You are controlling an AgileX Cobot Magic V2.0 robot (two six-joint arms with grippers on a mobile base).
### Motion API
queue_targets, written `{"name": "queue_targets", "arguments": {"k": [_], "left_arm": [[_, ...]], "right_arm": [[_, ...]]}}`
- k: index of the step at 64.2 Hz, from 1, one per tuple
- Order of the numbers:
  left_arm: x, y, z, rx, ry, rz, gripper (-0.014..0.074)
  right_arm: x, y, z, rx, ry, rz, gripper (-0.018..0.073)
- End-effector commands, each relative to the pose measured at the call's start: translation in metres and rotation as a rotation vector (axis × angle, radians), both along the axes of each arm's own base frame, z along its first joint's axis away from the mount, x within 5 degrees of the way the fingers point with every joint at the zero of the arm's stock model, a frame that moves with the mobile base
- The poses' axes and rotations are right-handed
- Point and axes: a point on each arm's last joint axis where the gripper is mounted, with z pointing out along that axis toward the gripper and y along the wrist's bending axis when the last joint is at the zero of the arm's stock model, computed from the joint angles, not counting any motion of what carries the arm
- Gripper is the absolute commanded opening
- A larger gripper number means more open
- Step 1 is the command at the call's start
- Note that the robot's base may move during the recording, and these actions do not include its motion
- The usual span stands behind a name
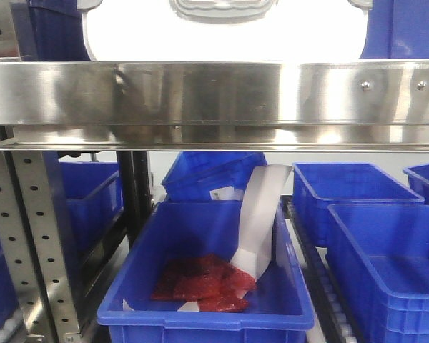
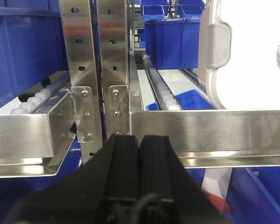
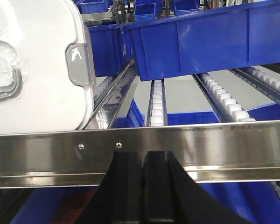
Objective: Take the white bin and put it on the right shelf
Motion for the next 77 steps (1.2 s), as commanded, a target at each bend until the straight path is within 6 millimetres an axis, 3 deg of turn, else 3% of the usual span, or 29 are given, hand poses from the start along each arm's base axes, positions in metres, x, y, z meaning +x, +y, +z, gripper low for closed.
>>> {"name": "queue_targets", "arguments": {"k": [1, 11, 19, 43, 52, 77], "left_arm": [[-0.001, 0.003, 0.017, -0.026, -0.103, 0.030, -0.0118], [0.000, 0.002, 0.014, -0.025, -0.085, 0.025, -0.0118], [-0.001, 0.003, 0.000, 0.000, -0.059, 0.028, -0.0118], [-0.020, 0.007, -0.070, -0.055, -0.070, 0.053, -0.0118], [-0.018, 0.008, -0.096, -0.059, -0.101, 0.064, -0.0117], [-0.019, 0.007, -0.100, -0.053, -0.052, 0.059, -0.0118]], "right_arm": [[-0.001, -0.003, 0.014, 0.013, -0.081, -0.035, 0.0076], [-0.001, -0.003, 0.014, 0.013, -0.081, -0.035, 0.0076], [-0.001, -0.003, 0.014, 0.013, -0.081, -0.035, 0.0076], [-0.001, -0.003, 0.014, 0.013, -0.081, -0.035, 0.0076], [-0.001, -0.003, 0.014, 0.013, -0.079, -0.035, 0.0076], [-0.001, -0.003, 0.014, 0.013, -0.076, -0.032, 0.0076]]}}
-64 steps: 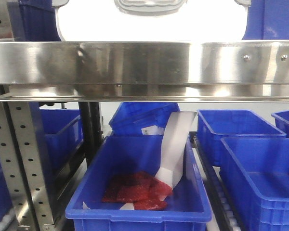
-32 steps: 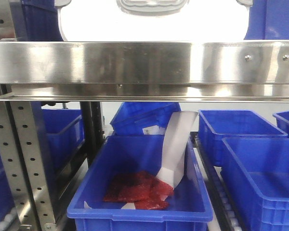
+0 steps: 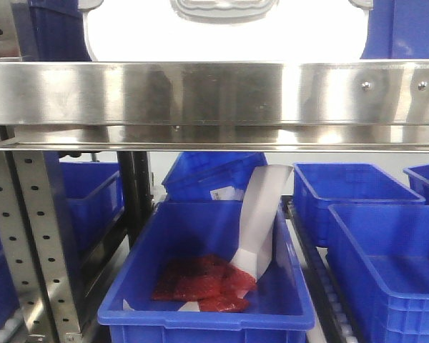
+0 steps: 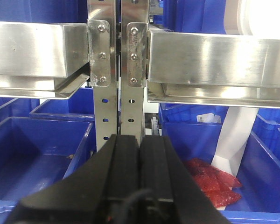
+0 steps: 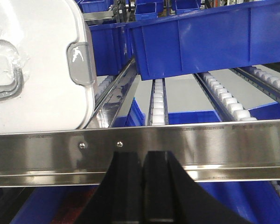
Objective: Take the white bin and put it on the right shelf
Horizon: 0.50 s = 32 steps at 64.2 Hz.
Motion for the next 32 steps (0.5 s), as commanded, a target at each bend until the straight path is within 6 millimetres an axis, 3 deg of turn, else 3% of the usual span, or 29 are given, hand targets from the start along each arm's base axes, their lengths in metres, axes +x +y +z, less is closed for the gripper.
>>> {"name": "queue_targets", "arguments": {"k": [1, 32], "left_arm": [[0.0003, 0.0009, 0.0015, -0.016, -0.080, 0.010, -0.0118], [0.0003, 0.0009, 0.0015, -0.016, -0.080, 0.010, -0.0118]], "right_arm": [[-0.0007, -0.0029, 0.0142, 0.013, -0.079, -0.034, 0.0076], [-0.0007, -0.0029, 0.0142, 0.013, -0.079, -0.034, 0.0076]]}}
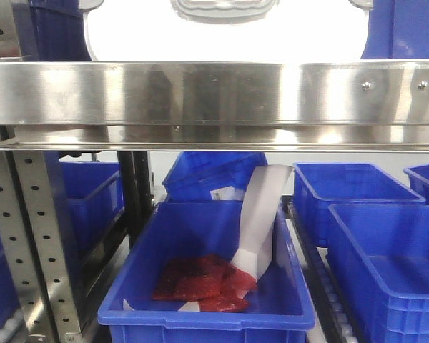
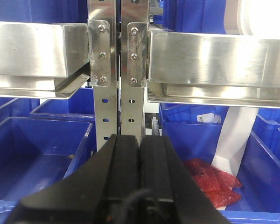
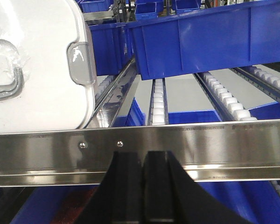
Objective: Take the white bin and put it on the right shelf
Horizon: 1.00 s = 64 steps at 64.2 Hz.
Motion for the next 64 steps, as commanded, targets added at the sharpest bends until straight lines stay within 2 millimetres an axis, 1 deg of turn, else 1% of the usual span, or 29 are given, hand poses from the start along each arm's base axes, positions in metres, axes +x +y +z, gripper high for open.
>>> {"name": "queue_targets", "arguments": {"k": [1, 27, 35, 42, 51, 56, 64], "left_arm": [[0.000, 0.001, 0.002, -0.016, -0.080, 0.010, -0.0118], [0.000, 0.001, 0.002, -0.017, -0.080, 0.010, -0.0118], [0.000, 0.001, 0.002, -0.017, -0.080, 0.010, -0.0118], [0.000, 0.001, 0.002, -0.017, -0.080, 0.010, -0.0118], [0.000, 0.001, 0.002, -0.017, -0.080, 0.010, -0.0118], [0.000, 0.001, 0.002, -0.017, -0.080, 0.010, -0.0118], [0.000, 0.001, 0.002, -0.017, -0.080, 0.010, -0.0118]], "right_arm": [[-0.001, -0.003, 0.014, 0.013, -0.079, -0.034, 0.0076], [-0.001, -0.003, 0.014, 0.037, -0.085, -0.030, 0.0076], [0.001, -0.004, 0.011, -0.001, -0.059, -0.040, 0.0076], [0.004, -0.007, 0.000, 0.010, -0.014, -0.073, 0.0076], [0.004, -0.014, -0.023, 0.032, 0.005, -0.147, 0.0076], [0.000, -0.016, -0.031, 0.011, -0.071, -0.165, 0.0076], [-0.007, -0.013, -0.048, -0.075, -0.217, -0.119, 0.0076]]}}
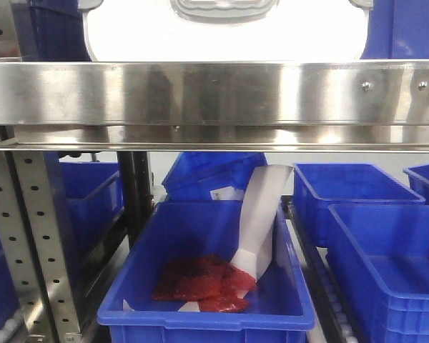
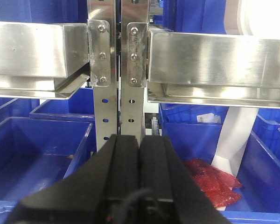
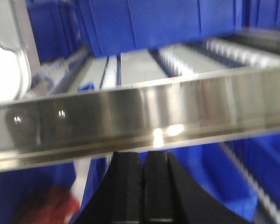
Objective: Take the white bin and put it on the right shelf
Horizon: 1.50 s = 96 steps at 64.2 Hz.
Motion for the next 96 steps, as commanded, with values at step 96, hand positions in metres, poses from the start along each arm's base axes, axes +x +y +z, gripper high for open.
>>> {"name": "queue_targets", "arguments": {"k": [96], "left_arm": [[0.000, 0.001, 0.002, -0.019, -0.080, 0.009, -0.0118]], "right_arm": [[-0.003, 0.004, -0.033, -0.104, -0.163, 0.066, 0.0076]]}}
